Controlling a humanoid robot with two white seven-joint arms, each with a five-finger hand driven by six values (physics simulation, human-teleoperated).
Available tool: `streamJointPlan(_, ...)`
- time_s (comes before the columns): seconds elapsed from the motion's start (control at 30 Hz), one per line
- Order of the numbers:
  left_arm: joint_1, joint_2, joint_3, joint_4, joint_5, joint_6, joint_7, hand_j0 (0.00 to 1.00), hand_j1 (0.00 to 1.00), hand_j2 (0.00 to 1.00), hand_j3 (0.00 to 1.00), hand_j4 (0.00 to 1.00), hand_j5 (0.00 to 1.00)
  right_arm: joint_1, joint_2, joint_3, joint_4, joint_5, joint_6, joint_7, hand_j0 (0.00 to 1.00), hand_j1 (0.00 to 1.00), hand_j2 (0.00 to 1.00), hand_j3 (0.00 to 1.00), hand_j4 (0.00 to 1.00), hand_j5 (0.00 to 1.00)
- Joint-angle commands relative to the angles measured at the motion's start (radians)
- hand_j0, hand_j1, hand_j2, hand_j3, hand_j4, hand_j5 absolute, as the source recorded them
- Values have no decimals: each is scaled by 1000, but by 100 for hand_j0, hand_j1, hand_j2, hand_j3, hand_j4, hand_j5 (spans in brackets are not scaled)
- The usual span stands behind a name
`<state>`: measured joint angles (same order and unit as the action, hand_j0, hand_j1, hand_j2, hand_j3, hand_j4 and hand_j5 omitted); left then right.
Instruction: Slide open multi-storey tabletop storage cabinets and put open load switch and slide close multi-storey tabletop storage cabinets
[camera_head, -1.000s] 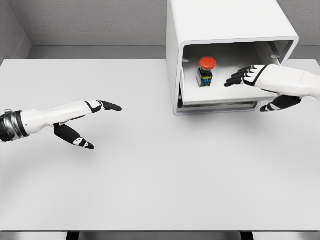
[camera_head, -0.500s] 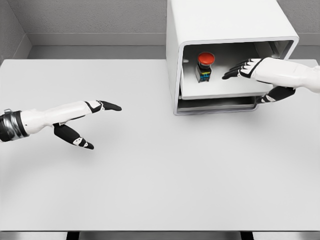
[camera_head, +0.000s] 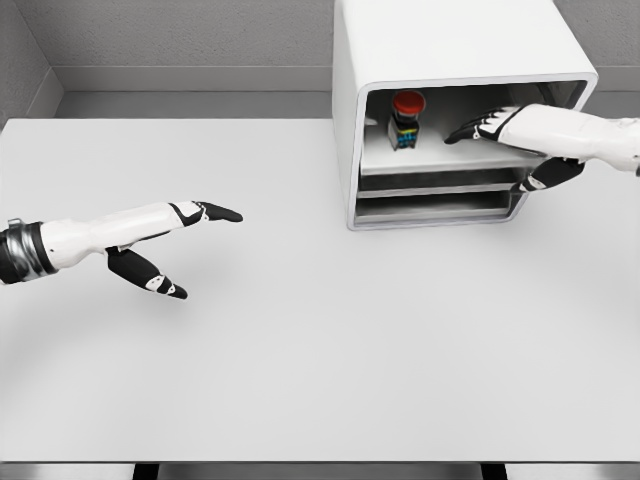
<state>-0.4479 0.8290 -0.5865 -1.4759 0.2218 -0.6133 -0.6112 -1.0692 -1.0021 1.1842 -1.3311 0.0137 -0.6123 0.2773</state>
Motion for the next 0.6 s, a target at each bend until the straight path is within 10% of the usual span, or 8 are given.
streamJointPlan(0.0, 0, 1, 1, 0, 8, 2, 0, 100, 100, 100, 100, 100, 100, 0, -4, -1, -26, -6, 1, 2, 94, 94, 94, 94, 94, 94)
streamJointPlan(0.2, -2, 1, 2, 8, 5, 2, 0, 100, 100, 100, 100, 100, 100, -2, -194, 15, -352, 5, 1, 0, 94, 94, 94, 94, 94, 94)
streamJointPlan(0.57, 2, 2, 27, 16, 2, 2, 0, 100, 100, 100, 100, 100, 100, 135, -388, 45, -365, 15, 1, 92, 100, 100, 100, 100, 100, 100)
